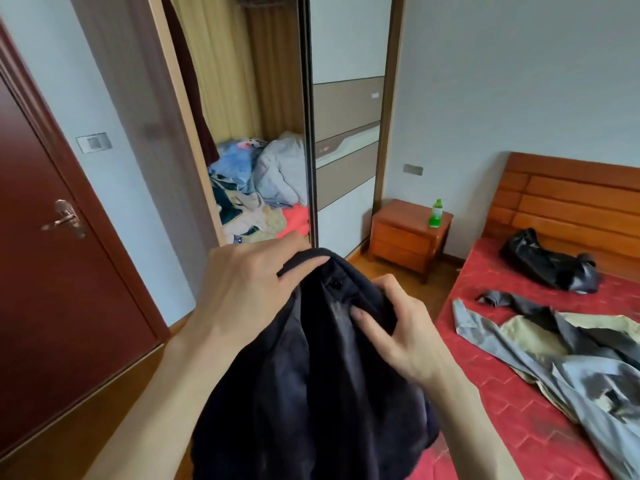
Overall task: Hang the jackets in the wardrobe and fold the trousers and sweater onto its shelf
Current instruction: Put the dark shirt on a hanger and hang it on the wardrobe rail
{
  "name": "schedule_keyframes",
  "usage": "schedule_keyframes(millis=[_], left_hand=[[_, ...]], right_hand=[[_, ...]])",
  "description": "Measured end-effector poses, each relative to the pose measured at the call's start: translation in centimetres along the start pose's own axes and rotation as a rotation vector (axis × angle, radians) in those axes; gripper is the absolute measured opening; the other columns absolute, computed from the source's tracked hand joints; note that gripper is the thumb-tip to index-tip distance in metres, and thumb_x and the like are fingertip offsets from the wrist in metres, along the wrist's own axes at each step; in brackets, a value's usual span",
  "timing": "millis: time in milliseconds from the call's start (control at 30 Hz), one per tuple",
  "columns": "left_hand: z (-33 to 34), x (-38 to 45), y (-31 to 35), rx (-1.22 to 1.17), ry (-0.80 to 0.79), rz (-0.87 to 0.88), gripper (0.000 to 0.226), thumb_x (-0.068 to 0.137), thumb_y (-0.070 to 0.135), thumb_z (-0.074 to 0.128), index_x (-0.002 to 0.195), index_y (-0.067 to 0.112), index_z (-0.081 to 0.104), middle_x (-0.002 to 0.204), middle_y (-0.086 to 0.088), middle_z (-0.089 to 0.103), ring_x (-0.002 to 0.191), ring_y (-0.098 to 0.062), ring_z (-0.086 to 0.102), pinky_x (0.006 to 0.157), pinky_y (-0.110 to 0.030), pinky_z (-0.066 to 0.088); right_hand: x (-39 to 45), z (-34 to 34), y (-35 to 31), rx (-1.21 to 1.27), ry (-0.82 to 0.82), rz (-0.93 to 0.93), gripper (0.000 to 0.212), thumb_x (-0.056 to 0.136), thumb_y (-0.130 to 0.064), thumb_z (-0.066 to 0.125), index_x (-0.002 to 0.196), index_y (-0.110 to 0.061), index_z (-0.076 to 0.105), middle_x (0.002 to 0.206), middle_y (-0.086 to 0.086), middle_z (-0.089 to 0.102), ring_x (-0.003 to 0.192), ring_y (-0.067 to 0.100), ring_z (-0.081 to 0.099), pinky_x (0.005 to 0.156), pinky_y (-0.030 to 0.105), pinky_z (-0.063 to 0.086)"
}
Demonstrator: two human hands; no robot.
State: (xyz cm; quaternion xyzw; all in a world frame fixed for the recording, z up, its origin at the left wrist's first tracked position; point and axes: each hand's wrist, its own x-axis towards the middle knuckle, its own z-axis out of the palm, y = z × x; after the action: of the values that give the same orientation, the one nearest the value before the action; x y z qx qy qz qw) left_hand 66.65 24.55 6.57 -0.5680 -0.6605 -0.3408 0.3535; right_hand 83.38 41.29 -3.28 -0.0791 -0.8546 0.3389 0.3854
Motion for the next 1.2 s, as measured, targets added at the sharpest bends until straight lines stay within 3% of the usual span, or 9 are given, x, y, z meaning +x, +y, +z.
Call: schedule_keyframes(millis=[200, 333, 467, 533, 633, 733, 867, 1000, 1200], left_hand=[[0.6, -0.4, -6.2, 0.022, 0.051, 0.003, 0.03, 0.099, 0.038, 0.066, 0.081, 0.016, 0.076, 0.061, 0.007, 0.064, 0.053, -0.016, 0.057, 0.042, -0.037, 0.047], [2.0, -0.8, -11.0, -0.01, 0.035, -0.071, 0.026, 0.099, 0.037, 0.068, 0.082, 0.018, 0.077, 0.062, 0.007, 0.064, 0.055, -0.015, 0.058, 0.044, -0.037, 0.048], [2.6, -1.0, -18.3, 0.117, -0.02, -0.061, 0.026, 0.095, 0.043, 0.072, 0.081, 0.021, 0.075, 0.058, 0.008, 0.059, 0.053, -0.012, 0.044, 0.043, -0.033, 0.046], [2.7, -0.7, -22.2, 0.135, -0.063, -0.105, 0.036, 0.098, 0.054, 0.064, 0.083, 0.023, 0.075, 0.061, 0.008, 0.064, 0.053, -0.015, 0.056, 0.046, -0.037, 0.05], [3.2, 0.7, -27.0, 0.137, -0.07, -0.135, 0.047, 0.1, 0.066, 0.051, 0.089, 0.028, 0.077, 0.069, 0.01, 0.071, 0.064, -0.017, 0.07, 0.052, -0.038, 0.054], [4.0, 3.6, -31.0, 0.177, -0.053, -0.114, 0.056, 0.1, 0.071, 0.044, 0.088, 0.027, 0.075, 0.069, 0.01, 0.072, 0.065, -0.017, 0.071, 0.054, -0.037, 0.056], [5.5, 7.0, -35.5, 0.201, 0.004, -0.141, 0.052, 0.096, 0.072, 0.048, 0.086, 0.029, 0.075, 0.066, 0.011, 0.07, 0.059, -0.016, 0.067, 0.052, -0.035, 0.053], [8.5, 9.0, -37.1, 0.163, -0.002, -0.097, 0.043, 0.097, 0.065, 0.056, 0.087, 0.028, 0.076, 0.068, 0.014, 0.071, 0.061, -0.008, 0.064, 0.052, -0.036, 0.053], [14.7, 12.4, -38.4, 0.098, 0.084, 0.013, 0.026, 0.095, 0.043, 0.073, 0.084, 0.019, 0.077, 0.066, 0.01, 0.069, 0.062, -0.009, 0.06, 0.052, -0.035, 0.049]], right_hand=[[2.7, 11.0, 2.8, 0.009, 0.079, 0.121, 0.02, 0.099, -0.039, 0.062, 0.113, -0.043, 0.048, 0.1, -0.025, 0.064, 0.087, 0.002, 0.065, 0.071, 0.02, 0.05], [5.4, 16.7, 6.1, -0.055, -0.002, 0.15, 0.017, 0.095, -0.034, 0.058, 0.11, -0.03, 0.052, 0.098, -0.019, 0.05, 0.095, 0.01, 0.05, 0.079, 0.034, 0.047], [9.3, 19.0, 9.9, -0.052, -0.041, 0.193, 0.027, 0.089, -0.036, 0.069, 0.089, -0.041, 0.043, 0.079, -0.019, 0.058, 0.066, 0.01, 0.051, 0.059, 0.03, 0.046], [12.0, 19.3, 11.6, -0.156, -0.024, 0.145, 0.036, 0.087, -0.039, 0.078, 0.086, -0.044, 0.042, 0.072, -0.022, 0.057, 0.06, 0.007, 0.047, 0.053, 0.02, 0.037], [17.2, 19.2, 12.6, -0.241, -0.016, 0.057, 0.034, 0.084, -0.039, 0.085, 0.089, -0.031, 0.052, 0.059, -0.02, 0.048, 0.055, 0.011, 0.045, 0.051, 0.027, 0.036], [22.4, 18.9, 13.1, -0.207, -0.026, -0.028, 0.044, 0.086, -0.06, 0.072, 0.091, -0.018, 0.06, 0.062, -0.01, 0.057, 0.054, 0.017, 0.052, 0.05, 0.034, 0.045], [28.5, 18.8, 15.1, -0.143, -0.069, -0.063, 0.053, 0.089, -0.084, 0.049, 0.105, -0.034, 0.053, 0.073, -0.011, 0.068, 0.062, 0.015, 0.061, 0.06, 0.029, 0.048], [32.7, 19.8, 18.3, -0.255, 0.003, -0.059, 0.043, 0.098, -0.077, 0.034, 0.104, -0.035, 0.045, 0.08, -0.01, 0.066, 0.071, 0.024, 0.061, 0.062, 0.035, 0.049], [34.7, 23.6, 21.7, -0.199, 0.071, -0.045, 0.026, 0.105, -0.051, 0.053, 0.104, -0.025, 0.056, 0.105, -0.015, 0.055, 0.091, 0.008, 0.056, 0.077, 0.023, 0.047]])
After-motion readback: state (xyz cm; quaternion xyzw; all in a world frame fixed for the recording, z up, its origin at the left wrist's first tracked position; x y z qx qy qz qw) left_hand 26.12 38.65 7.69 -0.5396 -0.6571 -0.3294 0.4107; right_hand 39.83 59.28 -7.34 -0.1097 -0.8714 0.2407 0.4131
